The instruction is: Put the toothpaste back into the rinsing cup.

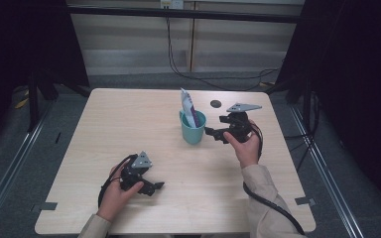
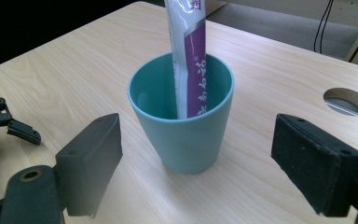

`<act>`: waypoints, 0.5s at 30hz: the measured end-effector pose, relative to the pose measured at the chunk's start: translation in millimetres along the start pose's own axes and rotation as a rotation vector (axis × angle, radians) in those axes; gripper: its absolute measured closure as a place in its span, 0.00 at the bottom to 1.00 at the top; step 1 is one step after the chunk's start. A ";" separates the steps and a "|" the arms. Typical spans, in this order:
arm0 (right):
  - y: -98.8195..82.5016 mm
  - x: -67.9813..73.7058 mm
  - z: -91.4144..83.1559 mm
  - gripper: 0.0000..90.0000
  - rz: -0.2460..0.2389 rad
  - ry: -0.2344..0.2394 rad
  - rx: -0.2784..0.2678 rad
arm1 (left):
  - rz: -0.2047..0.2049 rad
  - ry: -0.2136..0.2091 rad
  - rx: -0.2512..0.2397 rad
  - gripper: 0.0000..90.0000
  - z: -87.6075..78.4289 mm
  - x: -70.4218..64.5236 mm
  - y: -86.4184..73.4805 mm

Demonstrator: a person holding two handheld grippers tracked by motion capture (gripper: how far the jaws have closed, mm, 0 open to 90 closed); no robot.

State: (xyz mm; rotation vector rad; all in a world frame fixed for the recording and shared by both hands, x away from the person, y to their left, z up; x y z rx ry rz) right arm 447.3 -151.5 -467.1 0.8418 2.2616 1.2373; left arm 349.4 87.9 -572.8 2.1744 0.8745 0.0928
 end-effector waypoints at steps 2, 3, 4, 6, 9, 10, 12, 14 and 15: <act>-2.9 1.2 -1.8 0.16 -0.003 0.008 0.005 | -0.001 0.001 -0.001 0.08 0.1 0.0 0.0; -4.4 1.6 -2.6 0.16 -0.004 0.011 0.007 | 0.000 0.000 0.000 0.08 0.0 0.0 0.0; -5.9 2.4 -3.4 0.16 -0.002 0.014 0.012 | 0.001 0.003 -0.001 0.08 0.0 0.3 0.2; -7.3 4.2 -4.6 0.16 -0.001 0.023 0.008 | 0.000 0.003 -0.002 0.08 0.0 0.3 0.2; -9.6 6.1 -6.7 0.16 -0.018 0.023 0.011 | 0.000 0.001 -0.001 0.08 0.0 0.0 0.1; -10.8 7.1 -7.3 0.16 -0.020 0.024 0.019 | 0.000 0.001 -0.001 0.08 0.0 0.1 0.1; -12.6 8.2 -8.6 0.16 -0.035 0.024 0.026 | 0.001 0.001 -0.001 0.08 0.0 0.1 0.1; -15.0 9.4 -10.1 0.16 -0.042 0.026 0.028 | 0.000 0.000 -0.001 0.08 0.0 0.1 0.1; -15.7 10.1 -10.6 0.16 -0.039 0.028 0.029 | 0.000 0.000 -0.001 0.08 0.0 0.0 0.1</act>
Point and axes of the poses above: each handheld gripper's, and its own axes: z roughly forward along the jaws, y roughly out of its top, x roughly to its left, the point moved 9 cm from there along z, roughly forward along the jaws, and after that the axes turned 14 degrees about -z, right-handed, at the moved point
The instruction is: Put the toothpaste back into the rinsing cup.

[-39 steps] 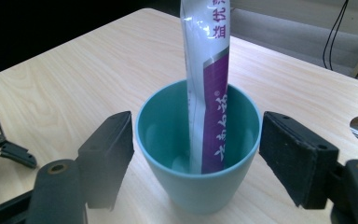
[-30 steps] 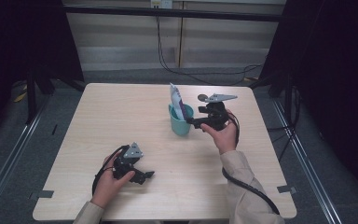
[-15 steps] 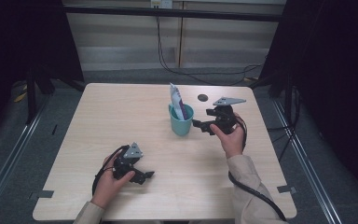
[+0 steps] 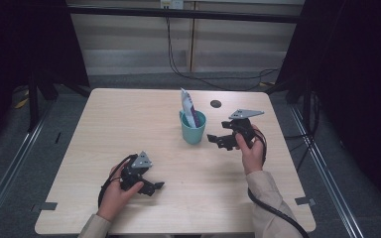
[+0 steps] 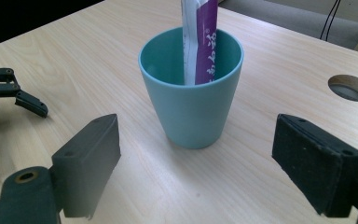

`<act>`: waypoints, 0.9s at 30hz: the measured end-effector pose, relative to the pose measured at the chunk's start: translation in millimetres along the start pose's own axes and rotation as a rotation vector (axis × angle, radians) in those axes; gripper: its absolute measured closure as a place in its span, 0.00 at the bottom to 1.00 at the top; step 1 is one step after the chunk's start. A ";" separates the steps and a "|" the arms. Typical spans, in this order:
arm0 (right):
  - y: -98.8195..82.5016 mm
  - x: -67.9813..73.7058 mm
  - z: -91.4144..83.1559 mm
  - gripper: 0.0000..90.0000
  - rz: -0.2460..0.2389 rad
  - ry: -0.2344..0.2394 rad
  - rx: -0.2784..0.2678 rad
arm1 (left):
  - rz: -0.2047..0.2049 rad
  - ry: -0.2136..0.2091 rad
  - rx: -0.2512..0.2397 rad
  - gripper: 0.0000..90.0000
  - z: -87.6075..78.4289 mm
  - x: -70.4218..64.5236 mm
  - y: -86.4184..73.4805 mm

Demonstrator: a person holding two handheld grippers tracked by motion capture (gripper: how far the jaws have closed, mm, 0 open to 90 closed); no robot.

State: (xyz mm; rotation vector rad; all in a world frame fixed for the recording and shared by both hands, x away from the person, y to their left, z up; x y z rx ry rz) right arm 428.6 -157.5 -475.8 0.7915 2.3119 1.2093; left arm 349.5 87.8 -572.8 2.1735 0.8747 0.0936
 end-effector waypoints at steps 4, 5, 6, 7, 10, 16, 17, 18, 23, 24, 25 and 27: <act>-5.9 3.3 -2.4 0.16 -0.008 0.011 0.006 | 0.001 0.003 -0.001 0.08 -0.1 0.3 0.1; -6.9 3.7 -2.8 0.16 -0.010 0.010 0.007 | 0.001 0.003 -0.001 0.08 -0.1 0.3 0.1; -8.4 4.4 -3.2 0.16 -0.013 0.009 0.011 | 0.001 0.003 -0.001 0.08 -0.1 0.3 0.1; -10.2 5.5 -3.7 0.16 -0.013 0.012 0.014 | 0.000 0.003 -0.001 0.08 -0.1 0.3 0.1; -14.0 7.7 -5.3 0.16 -0.016 0.020 0.015 | 0.000 0.002 0.000 0.08 -0.1 0.2 0.1; -21.6 13.8 -6.6 0.16 -0.023 0.032 0.029 | 0.000 0.002 0.000 0.08 -0.1 0.2 0.0; -22.6 14.6 -6.7 0.16 -0.027 0.034 0.031 | 0.000 0.002 0.000 0.08 -0.1 0.2 0.1; -23.8 15.7 -6.5 0.16 -0.028 0.034 0.032 | 0.000 0.002 -0.001 0.08 -0.1 0.2 0.1; -31.5 21.5 -5.9 0.16 -0.036 0.049 0.045 | 0.001 0.002 -0.001 0.08 -0.1 0.3 0.1; -33.3 22.5 -5.9 0.16 -0.036 0.049 0.049 | 0.001 0.002 -0.001 0.08 -0.1 0.3 0.1; -35.6 24.0 -5.7 0.16 -0.039 0.053 0.053 | 0.000 0.002 -0.001 0.08 -0.1 0.2 0.1; -39.2 26.2 -5.6 0.16 -0.042 0.054 0.062 | 0.000 0.002 -0.001 0.08 -0.1 0.2 0.1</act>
Point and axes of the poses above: each handheld gripper's, and its own axes: z roughly forward along the jaws, y roughly out of its top, x roughly to its left, the point moved 9 cm from there along z, roughly forward along the jaws, and after that the axes turned 14 degrees about -z, right-handed, at the moved point
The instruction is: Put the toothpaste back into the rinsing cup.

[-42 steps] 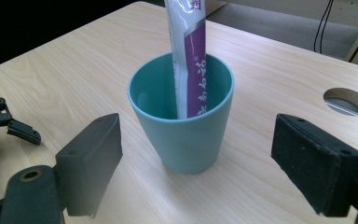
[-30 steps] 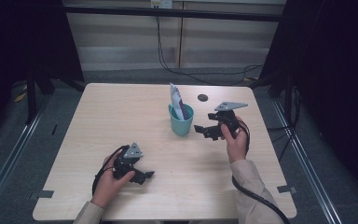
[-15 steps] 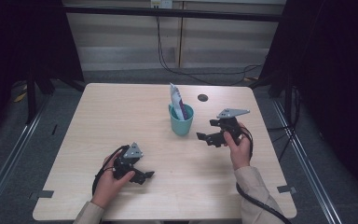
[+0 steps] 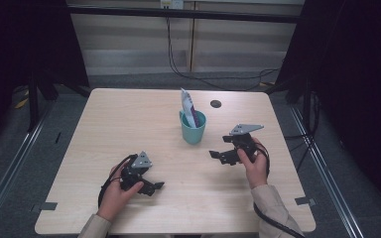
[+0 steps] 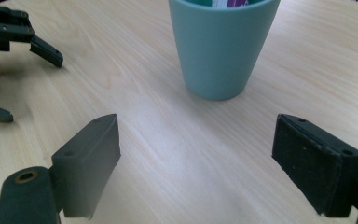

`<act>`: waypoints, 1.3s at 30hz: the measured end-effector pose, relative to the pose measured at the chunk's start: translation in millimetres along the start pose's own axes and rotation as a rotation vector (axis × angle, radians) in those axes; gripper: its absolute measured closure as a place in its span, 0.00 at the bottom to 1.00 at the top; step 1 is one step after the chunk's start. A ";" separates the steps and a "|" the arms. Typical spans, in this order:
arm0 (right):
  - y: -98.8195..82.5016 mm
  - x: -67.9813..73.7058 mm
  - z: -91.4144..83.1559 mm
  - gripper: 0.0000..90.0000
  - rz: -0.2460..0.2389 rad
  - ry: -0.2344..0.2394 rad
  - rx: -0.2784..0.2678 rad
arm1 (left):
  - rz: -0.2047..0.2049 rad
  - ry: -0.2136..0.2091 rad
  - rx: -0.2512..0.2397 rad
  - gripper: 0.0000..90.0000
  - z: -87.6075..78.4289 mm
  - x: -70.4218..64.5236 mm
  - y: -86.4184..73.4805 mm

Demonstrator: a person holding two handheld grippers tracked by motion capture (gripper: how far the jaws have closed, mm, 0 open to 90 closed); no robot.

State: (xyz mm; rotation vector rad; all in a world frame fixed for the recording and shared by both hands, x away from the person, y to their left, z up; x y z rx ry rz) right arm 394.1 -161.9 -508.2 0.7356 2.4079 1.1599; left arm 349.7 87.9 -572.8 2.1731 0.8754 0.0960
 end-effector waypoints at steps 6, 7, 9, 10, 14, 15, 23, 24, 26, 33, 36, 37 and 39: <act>-10.2 9.5 1.2 0.16 -0.012 0.023 0.020 | 0.000 0.000 0.000 0.08 0.0 0.0 0.0; -11.9 11.2 1.8 0.16 -0.020 0.026 0.028 | 0.000 0.000 0.000 0.08 0.0 0.0 0.0; -14.7 14.7 2.4 0.16 -0.032 0.034 0.034 | 0.000 0.000 0.000 0.08 0.0 0.0 0.0; -16.1 16.5 2.7 0.16 -0.034 0.037 0.036 | 0.000 0.000 0.000 0.08 0.0 0.0 0.0; -22.0 21.7 4.1 0.16 -0.046 0.043 0.056 | 0.000 0.000 0.000 0.08 0.0 0.0 0.0; -23.4 22.7 4.5 0.16 -0.048 0.047 0.056 | 0.000 0.000 0.000 0.08 0.0 0.0 0.0; -35.7 29.9 4.6 0.16 -0.030 0.058 0.059 | 0.000 0.000 0.000 0.08 0.0 0.0 0.0; -37.2 30.9 4.5 0.16 -0.027 0.062 0.058 | 0.000 0.001 0.000 0.08 -0.1 0.1 0.0; -40.1 31.9 4.8 0.16 -0.024 0.059 0.060 | 0.000 0.000 0.000 0.08 0.0 0.0 0.0; -51.4 35.2 6.7 0.16 -0.021 0.059 0.079 | 0.000 0.000 0.000 0.08 -0.1 0.1 0.0; -55.5 35.5 7.3 0.16 -0.027 0.054 0.090 | 0.000 0.000 0.000 0.08 -0.1 0.1 0.0; -56.9 35.8 7.3 0.16 -0.030 0.053 0.098 | 0.000 0.000 0.001 0.08 -0.1 0.0 0.0; -59.2 36.4 7.6 0.16 -0.034 0.051 0.107 | 0.000 -0.001 0.000 0.08 0.0 0.0 0.0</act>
Point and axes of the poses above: each handheld gripper's, and its own axes: z roughly forward along the jaws, y roughly out of its top, x roughly to its left, the point moved 9 cm from there along z, roughly forward along the jaws, and after that the axes turned 14 degrees about -z, right-handed, at the moved point
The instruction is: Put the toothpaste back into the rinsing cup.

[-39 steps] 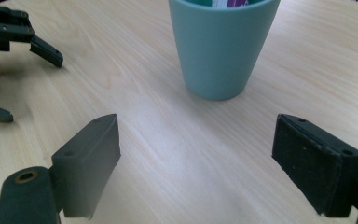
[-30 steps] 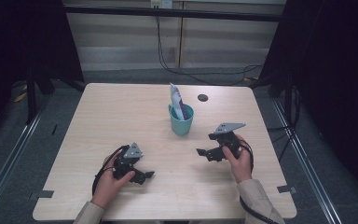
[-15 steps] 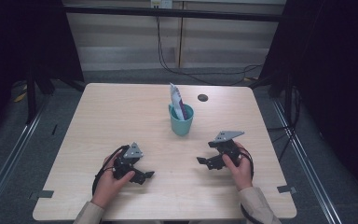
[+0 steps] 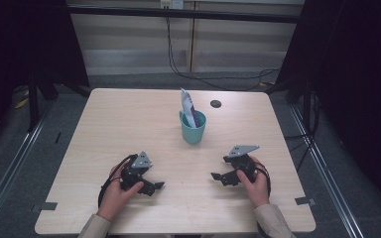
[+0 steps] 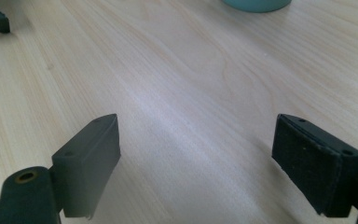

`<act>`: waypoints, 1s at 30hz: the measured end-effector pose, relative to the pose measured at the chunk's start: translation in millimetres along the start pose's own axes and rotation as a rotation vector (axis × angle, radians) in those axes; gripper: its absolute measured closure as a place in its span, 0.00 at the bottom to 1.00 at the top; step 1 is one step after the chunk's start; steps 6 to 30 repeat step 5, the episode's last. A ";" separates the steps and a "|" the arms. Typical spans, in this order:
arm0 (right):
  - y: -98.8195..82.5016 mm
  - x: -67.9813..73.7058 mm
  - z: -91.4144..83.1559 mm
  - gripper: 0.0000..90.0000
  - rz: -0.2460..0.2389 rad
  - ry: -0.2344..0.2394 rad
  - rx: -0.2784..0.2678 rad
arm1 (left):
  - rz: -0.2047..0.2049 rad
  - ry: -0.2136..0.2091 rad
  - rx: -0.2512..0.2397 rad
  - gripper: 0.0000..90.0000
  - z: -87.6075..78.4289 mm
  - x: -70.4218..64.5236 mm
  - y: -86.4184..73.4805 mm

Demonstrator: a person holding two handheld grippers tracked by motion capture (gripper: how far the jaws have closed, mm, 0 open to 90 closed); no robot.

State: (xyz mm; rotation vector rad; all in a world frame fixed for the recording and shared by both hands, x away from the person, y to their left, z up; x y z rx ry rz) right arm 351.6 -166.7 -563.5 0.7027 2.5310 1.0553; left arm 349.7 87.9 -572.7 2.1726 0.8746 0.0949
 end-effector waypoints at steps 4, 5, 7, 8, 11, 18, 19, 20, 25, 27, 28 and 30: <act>-3.6 0.7 1.0 0.16 0.000 0.004 0.004 | 0.000 0.000 0.000 0.08 0.1 -0.1 0.0; -5.0 1.0 1.3 0.16 -0.003 0.006 0.008 | 0.000 0.000 0.000 0.08 0.1 -0.1 0.0; -5.0 1.0 1.3 0.16 -0.003 0.006 0.008 | 0.000 0.000 0.000 0.08 0.1 -0.1 0.0; -5.0 1.0 1.3 0.16 -0.003 0.006 0.008 | 0.000 0.000 0.000 0.08 0.1 -0.1 0.0; -5.0 1.0 1.3 0.16 -0.003 0.006 0.008 | 0.000 0.000 0.000 0.08 0.1 -0.1 0.0; -5.0 1.0 1.3 0.16 -0.003 0.006 0.008 | 0.000 0.000 0.000 0.08 0.1 -0.1 0.0; -5.0 1.0 1.3 0.16 -0.003 0.006 0.008 | 0.000 0.000 0.000 0.08 0.1 -0.1 0.0; -5.0 1.0 1.3 0.16 -0.003 0.006 0.008 | 0.000 0.000 0.000 0.08 0.1 -0.1 0.0; -5.0 1.0 1.3 0.16 -0.003 0.006 0.008 | 0.000 0.000 0.000 0.08 0.1 -0.1 0.0; -5.0 1.0 1.3 0.16 -0.003 0.006 0.008 | 0.000 0.000 0.000 0.08 0.1 -0.1 0.0; -5.0 1.0 1.3 0.16 -0.003 0.006 0.008 | 0.000 0.000 0.000 0.08 0.1 -0.1 0.0; -5.0 1.0 1.3 0.16 -0.003 0.006 0.008 | 0.000 0.000 0.000 0.08 0.1 -0.1 0.0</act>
Point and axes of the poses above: each handheld gripper's, and its own axes: z roughly forward along the jaws, y roughly out of its top, x roughly to its left, the point moved 9 cm from there along z, roughly forward along the jaws, and after that the axes turned 14 degrees about -z, right-handed, at the moved point
